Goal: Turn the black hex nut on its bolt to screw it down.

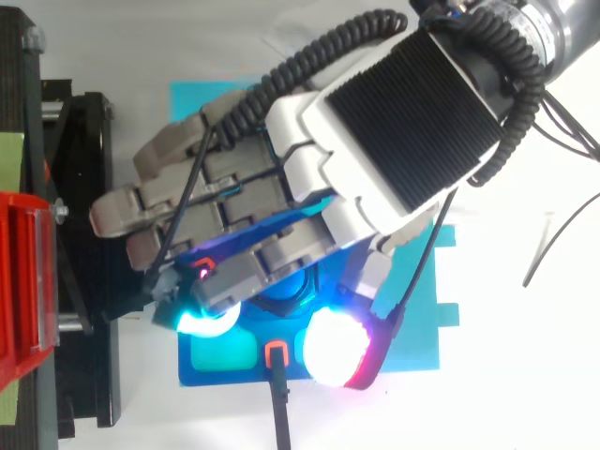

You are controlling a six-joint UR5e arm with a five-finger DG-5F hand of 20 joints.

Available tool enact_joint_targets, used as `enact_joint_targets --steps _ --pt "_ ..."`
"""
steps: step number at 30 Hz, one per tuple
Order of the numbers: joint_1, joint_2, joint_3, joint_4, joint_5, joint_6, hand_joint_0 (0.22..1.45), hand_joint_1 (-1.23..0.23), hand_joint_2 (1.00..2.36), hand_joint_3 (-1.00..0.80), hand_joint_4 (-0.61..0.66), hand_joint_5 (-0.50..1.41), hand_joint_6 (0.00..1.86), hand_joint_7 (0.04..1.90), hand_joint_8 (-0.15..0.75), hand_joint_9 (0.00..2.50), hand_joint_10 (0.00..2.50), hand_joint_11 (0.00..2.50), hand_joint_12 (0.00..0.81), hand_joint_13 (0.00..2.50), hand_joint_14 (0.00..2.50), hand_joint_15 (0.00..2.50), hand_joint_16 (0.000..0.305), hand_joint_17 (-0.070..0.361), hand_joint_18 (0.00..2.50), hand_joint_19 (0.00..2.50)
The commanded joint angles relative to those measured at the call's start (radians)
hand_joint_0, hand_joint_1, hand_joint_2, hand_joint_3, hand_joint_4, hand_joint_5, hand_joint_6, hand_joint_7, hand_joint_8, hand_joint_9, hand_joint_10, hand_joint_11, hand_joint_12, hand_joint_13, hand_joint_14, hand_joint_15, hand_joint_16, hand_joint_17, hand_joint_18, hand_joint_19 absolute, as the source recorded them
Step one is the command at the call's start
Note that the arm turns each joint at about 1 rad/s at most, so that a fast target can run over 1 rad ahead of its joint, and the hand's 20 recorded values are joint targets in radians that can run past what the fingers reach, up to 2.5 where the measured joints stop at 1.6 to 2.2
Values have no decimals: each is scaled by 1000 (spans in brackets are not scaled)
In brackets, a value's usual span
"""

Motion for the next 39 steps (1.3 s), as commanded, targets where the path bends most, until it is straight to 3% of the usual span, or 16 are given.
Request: enact_joint_targets --steps 1,5,13,20,39 --pt "13 -1 5 -36 1 -3 494 -503 1000 -500 320 -128 501 953 357 630 7 323 378 439 3 82 57 129 520 479" --pt "26 -1 5 -59 9 -11 499 -561 1000 -500 317 -130 502 950 352 629 7 321 377 435 4 84 57 128 513 481" --pt "50 -1 3 -92 57 -29 494 -536 1000 -500 319 -130 502 947 354 627 7 318 378 435 3 80 57 129 518 487" --pt "63 -1 -11 -124 61 -59 498 -539 1000 -500 324 -130 501 953 354 627 8 323 377 435 2 81 57 128 518 489" --pt "55 -1 -24 -125 60 -60 501 -520 1000 -500 351 -104 501 1048 356 645 8 329 376 443 1 78 56 127 530 480"
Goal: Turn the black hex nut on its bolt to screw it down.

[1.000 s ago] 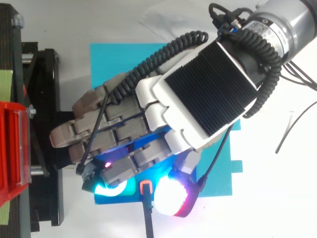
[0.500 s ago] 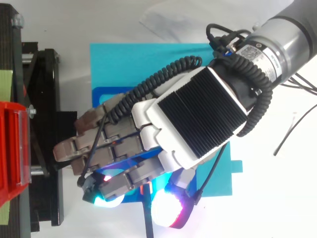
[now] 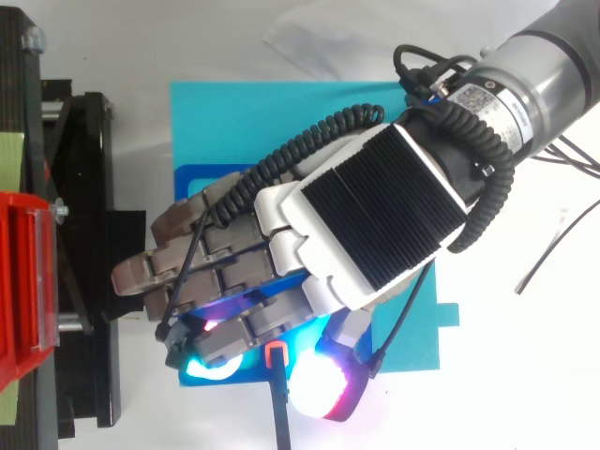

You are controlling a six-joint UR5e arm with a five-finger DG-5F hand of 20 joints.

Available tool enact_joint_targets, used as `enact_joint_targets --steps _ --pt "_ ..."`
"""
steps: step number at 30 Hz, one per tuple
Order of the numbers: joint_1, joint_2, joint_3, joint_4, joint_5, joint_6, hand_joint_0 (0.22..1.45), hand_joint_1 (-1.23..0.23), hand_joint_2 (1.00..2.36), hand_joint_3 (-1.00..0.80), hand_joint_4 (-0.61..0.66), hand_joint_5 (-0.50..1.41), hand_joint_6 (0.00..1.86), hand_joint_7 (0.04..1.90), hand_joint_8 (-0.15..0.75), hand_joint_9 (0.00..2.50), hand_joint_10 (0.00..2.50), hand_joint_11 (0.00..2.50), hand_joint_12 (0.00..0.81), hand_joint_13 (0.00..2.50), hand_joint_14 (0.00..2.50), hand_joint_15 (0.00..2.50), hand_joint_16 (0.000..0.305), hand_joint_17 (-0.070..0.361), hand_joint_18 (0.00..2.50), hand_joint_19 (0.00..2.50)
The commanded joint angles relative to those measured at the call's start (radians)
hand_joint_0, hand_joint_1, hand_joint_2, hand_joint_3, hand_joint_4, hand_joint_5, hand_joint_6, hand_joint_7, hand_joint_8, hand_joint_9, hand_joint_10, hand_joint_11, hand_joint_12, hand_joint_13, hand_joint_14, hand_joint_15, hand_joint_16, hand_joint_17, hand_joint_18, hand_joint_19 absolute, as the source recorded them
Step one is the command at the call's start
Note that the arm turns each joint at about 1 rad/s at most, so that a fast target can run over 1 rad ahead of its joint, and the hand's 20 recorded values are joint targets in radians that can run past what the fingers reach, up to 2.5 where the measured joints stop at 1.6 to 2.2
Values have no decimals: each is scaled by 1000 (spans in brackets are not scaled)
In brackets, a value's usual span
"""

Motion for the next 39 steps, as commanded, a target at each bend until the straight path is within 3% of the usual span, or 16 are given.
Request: enact_joint_targets --steps 1,20,35,39 --pt "-1 0 0 0 -1 0 500 -519 1000 -500 353 -102 501 1057 356 647 7 323 374 444 3 75 57 127 532 482" --pt "-10 0 0 1 -4 3 493 -484 1000 -500 339 -92 551 1030 358 659 7 319 374 448 3 81 57 128 536 487" --pt "-33 0 0 0 -17 4 484 -446 1000 -500 334 -92 593 963 356 658 8 323 376 450 3 83 57 129 530 492" --pt "-36 0 0 1 -30 3 442 -565 1000 -500 370 -98 615 891 377 659 7 324 401 458 2 74 64 144 565 451"
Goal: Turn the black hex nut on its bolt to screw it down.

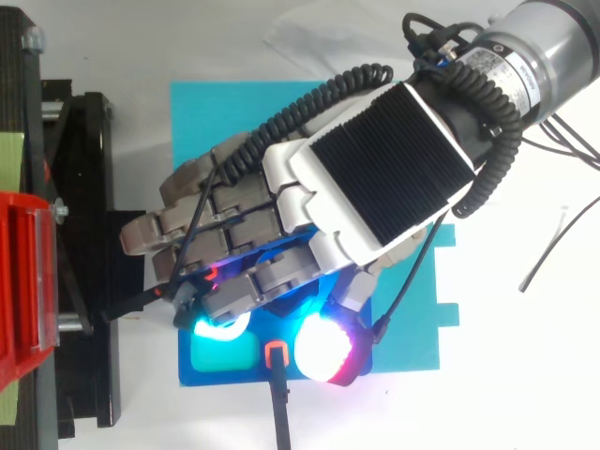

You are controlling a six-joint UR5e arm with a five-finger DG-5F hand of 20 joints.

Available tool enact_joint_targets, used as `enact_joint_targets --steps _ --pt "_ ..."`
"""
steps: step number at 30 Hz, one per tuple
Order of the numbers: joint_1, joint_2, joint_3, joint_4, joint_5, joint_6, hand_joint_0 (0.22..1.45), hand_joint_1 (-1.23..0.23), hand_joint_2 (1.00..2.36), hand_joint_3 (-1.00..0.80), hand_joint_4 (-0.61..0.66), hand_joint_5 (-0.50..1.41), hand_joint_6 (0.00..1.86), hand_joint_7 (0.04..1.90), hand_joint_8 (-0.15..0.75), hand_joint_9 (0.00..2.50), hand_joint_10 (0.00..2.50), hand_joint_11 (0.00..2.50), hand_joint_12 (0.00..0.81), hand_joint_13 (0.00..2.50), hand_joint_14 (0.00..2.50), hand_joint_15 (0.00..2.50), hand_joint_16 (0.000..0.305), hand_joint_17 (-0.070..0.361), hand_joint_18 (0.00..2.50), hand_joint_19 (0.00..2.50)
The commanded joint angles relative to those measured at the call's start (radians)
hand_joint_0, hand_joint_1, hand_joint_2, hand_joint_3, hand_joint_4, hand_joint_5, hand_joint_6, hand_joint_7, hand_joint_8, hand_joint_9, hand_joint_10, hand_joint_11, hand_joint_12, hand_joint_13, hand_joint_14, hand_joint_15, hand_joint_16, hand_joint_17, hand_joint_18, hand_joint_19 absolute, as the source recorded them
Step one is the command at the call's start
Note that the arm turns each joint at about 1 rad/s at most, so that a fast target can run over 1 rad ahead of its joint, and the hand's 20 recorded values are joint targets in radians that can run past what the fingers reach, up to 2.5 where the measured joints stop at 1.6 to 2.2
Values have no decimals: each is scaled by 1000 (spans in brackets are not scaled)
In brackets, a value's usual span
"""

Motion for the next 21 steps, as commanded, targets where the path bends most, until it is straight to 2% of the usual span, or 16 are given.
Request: enact_joint_targets --steps 1,7,11,17,21 --pt "-5 0 0 1 -13 -1 427 -601 1000 -500 382 -101 620 875 378 650 7 336 407 461 2 79 66 147 569 445" --pt "-11 0 1 -1 -18 -1 346 -649 1000 -500 405 -108 581 923 387 639 7 339 425 458 3 82 70 158 572 439" --pt "-14 0 0 1 -18 0 312 -585 1000 -500 407 -107 529 995 398 636 8 332 436 453 2 74 73 164 557 446" --pt "-19 0 0 1 -28 -1 308 -520 1000 -500 405 -107 500 1032 400 634 6 332 441 443 2 78 74 165 549 455" --pt "-22 0 0 4 -35 0 331 -572 1000 -500 393 -110 500 1013 395 630 7 332 435 441 2 75 72 162 547 449"
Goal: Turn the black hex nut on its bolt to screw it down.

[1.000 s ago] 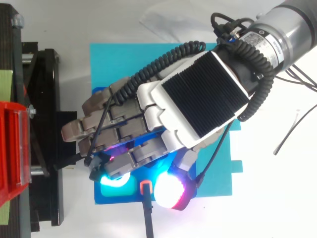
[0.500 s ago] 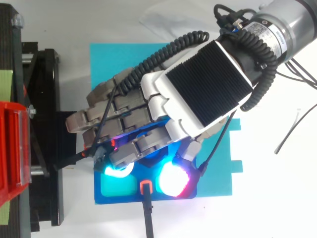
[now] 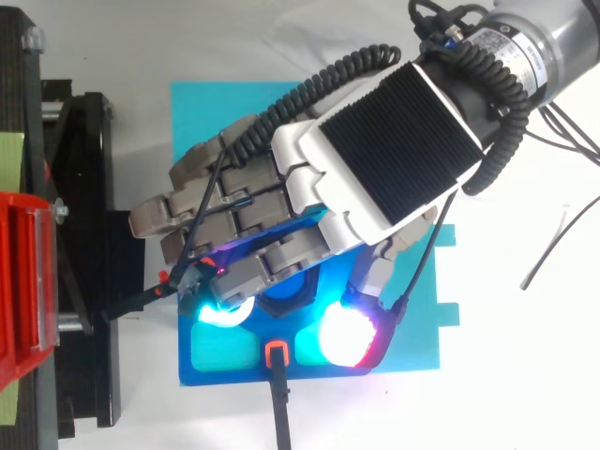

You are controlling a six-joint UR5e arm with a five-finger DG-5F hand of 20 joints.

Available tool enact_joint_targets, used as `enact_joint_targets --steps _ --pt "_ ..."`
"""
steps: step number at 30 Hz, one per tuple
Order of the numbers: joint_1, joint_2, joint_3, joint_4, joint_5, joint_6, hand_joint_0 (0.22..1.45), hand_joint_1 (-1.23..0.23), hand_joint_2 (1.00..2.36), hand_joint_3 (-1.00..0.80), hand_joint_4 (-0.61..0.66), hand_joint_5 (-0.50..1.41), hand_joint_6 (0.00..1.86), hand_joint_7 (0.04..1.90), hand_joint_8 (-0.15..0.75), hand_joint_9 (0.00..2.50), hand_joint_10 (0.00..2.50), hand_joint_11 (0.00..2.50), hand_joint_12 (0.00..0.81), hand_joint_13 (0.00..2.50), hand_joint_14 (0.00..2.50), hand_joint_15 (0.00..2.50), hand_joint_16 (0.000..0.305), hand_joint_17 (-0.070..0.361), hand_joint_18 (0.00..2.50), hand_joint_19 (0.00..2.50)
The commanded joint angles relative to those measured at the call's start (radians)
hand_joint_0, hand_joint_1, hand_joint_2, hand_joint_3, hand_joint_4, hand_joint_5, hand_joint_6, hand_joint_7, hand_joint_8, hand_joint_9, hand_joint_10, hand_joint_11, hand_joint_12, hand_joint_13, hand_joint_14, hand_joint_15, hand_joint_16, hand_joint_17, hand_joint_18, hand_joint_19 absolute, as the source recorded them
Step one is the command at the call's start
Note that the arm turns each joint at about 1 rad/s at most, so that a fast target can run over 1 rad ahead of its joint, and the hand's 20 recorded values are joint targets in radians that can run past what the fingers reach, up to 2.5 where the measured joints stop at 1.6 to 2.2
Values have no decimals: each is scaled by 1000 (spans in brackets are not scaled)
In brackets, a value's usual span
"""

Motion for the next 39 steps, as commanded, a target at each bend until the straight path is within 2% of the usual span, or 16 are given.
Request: enact_joint_targets --steps 1,6,10,14,23,35,36,39 --pt "-4 0 0 3 -6 1 352 -606 1000 -500 388 -111 500 1012 391 626 9 334 430 438 2 73 71 159 540 452" --pt "-8 0 1 3 -8 1 452 -722 1000 -500 353 -115 501 1006 365 616 7 322 399 428 3 73 64 144 521 465" --pt "-13 0 0 3 -17 1 518 -801 1000 -500 357 -115 500 1006 367 618 7 324 409 440 3 71 66 149 550 448" --pt "-17 0 0 5 -23 1 533 -812 1000 -500 352 -117 500 1002 367 618 7 331 408 440 2 74 66 149 548 448" --pt "-19 0 0 5 -25 -1 453 -778 1000 -500 344 -121 501 1015 349 603 7 337 390 425 3 74 62 139 518 462" --pt "-19 0 0 -1 -25 -1 601 -887 1000 -500 348 -111 507 1037 351 618 7 340 391 441 1 72 62 139 546 448" --pt "-19 0 0 -1 -25 1 593 -918 1091 -500 354 -112 518 1026 353 621 7 333 393 444 3 71 62 141 551 445" --pt "-21 0 0 -1 -25 1 585 -956 1228 -500 356 -112 547 974 352 624 7 338 393 447 2 72 62 140 553 443"
